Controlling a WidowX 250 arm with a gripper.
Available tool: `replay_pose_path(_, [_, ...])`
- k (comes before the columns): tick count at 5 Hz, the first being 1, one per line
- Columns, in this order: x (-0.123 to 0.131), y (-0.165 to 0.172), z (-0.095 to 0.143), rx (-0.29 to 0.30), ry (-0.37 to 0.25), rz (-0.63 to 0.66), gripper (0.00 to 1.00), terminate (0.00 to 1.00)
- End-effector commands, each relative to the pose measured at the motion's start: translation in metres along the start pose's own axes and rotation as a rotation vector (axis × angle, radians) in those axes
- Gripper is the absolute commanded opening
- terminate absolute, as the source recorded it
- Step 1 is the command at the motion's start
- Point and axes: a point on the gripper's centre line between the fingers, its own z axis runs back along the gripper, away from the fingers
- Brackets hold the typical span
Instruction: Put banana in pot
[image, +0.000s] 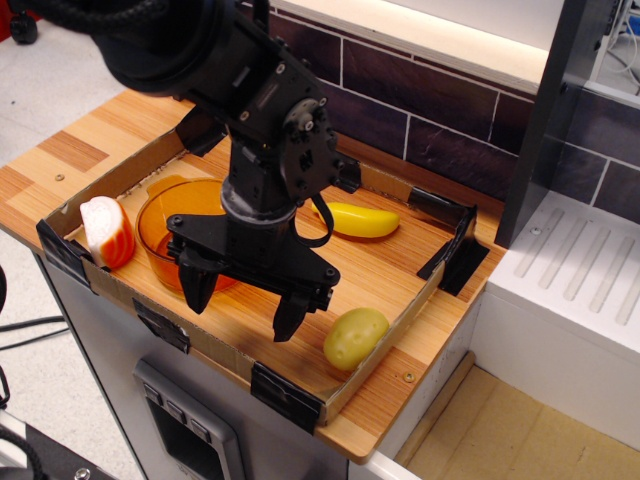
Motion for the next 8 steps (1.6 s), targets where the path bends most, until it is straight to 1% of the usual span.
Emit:
replay_pose_path(1, [0.000,0.000,0.000,0.000,0.000,0.000,1.00,0.00])
replay_pose_path(2, [0.004,0.004,0.024,-0.019,0.018,0.073,1.00,0.00])
replay_pose_path(3, [0.014,0.006,0.049,-0.050,0.045,0.137,1.00,0.00])
replay_pose_path(4, [0.026,-0.002,0.065,-0.061,0.063,0.258,1.00,0.00])
replay_pose_path(5, [0.043,-0.015,0.062,-0.076,0.026,0.516,1.00,0.00])
replay_pose_path(6, [0.062,-0.020,0.062,-0.113,0.006,0.773,1.00,0.00])
replay_pose_path(7, [0.077,-0.023,0.062,-0.165,-0.024,0.928,1.00,0.00])
replay_pose_path(8, [0.090,-0.025,0.054,-0.215,-0.097,1.075,1.00,0.00])
